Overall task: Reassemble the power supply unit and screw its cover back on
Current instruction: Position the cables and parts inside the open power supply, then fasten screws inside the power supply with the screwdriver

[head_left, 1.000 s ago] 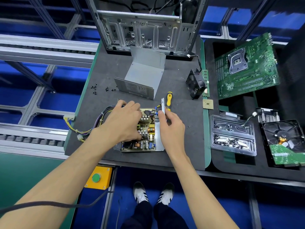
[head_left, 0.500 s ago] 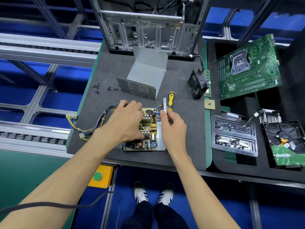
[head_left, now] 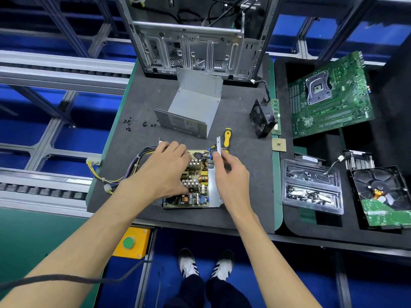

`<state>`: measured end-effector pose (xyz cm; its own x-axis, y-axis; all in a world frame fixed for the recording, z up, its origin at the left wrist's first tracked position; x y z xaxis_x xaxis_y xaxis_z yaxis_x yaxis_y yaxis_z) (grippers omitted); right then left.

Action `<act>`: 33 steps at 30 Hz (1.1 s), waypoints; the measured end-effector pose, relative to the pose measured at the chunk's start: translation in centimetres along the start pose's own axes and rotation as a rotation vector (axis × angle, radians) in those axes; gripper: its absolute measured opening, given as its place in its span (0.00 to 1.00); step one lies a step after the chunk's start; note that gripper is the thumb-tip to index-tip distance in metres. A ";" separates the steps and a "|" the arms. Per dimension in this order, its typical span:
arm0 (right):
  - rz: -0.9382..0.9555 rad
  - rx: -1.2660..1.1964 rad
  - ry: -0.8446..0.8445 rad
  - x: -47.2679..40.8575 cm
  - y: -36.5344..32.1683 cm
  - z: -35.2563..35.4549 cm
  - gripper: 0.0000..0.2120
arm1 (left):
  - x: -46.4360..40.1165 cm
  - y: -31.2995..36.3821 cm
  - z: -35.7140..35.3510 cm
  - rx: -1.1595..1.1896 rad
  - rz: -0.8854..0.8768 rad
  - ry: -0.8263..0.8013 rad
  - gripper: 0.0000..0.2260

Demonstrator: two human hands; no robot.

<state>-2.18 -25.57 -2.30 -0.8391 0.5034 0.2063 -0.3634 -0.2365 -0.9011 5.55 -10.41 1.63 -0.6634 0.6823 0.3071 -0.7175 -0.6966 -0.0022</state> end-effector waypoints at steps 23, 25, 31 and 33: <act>-0.077 0.453 -0.031 -9.8 -0.2 1.3 0.17 | 1.0 -0.9 3.1 0.788 0.271 0.284 0.12; -0.051 0.427 -0.011 -9.7 -0.9 1.7 0.07 | 1.0 -0.8 3.2 0.825 0.291 0.315 0.12; 0.225 0.237 0.124 -9.2 -6.3 5.3 0.16 | 1.3 -0.7 4.0 0.903 0.345 0.427 0.12; 0.322 0.125 0.170 -8.6 -9.4 6.4 0.16 | 1.5 -1.0 4.4 0.938 0.363 0.477 0.13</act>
<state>5.85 -32.95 6.85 -0.8431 0.5150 -0.1549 -0.1480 -0.4990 -0.8539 6.26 -9.68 6.28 -0.9596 0.2791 0.0367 -0.1530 -0.6264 0.7643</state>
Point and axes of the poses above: each hand's wrist, its own x-axis away from the middle knuckle, its own z-axis out of the back of the hand, y = z × x, the point moved 1 cm from there along -x, towards the middle knuckle, and after that the axes turned 5 degrees about x, right-handed, at the moved point
